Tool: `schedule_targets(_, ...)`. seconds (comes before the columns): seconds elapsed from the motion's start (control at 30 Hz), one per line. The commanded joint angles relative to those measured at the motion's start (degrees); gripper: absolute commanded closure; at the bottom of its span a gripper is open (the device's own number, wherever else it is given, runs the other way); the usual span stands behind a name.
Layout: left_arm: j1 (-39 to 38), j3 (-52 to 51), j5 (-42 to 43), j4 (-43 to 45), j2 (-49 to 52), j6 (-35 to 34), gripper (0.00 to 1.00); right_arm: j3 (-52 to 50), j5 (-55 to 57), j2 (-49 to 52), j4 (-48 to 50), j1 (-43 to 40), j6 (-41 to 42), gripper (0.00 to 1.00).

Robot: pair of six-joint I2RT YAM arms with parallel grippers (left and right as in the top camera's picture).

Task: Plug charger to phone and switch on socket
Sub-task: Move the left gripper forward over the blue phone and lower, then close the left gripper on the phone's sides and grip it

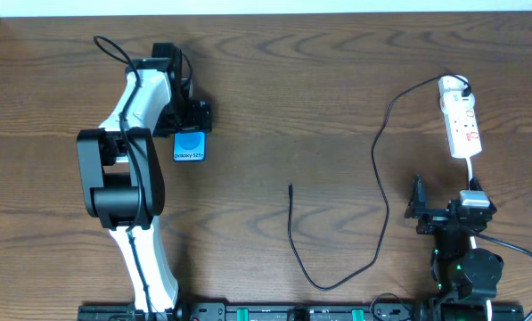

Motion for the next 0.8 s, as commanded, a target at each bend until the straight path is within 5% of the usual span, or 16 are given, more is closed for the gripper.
schedule_targets(0.0, 0.3, -1.4, 0.4, 0.6, 0.1, -0.5, 0.02, -0.1, 0.2, -0.4, -0.3, 0.3, -0.6, 0.01)
schedule_targets(0.77, 0.2, -1.4, -1.4, 4.1, 0.2, 3.2, 0.02, -0.1, 0.2, -0.4, -0.3, 0.3, -0.6, 0.01)
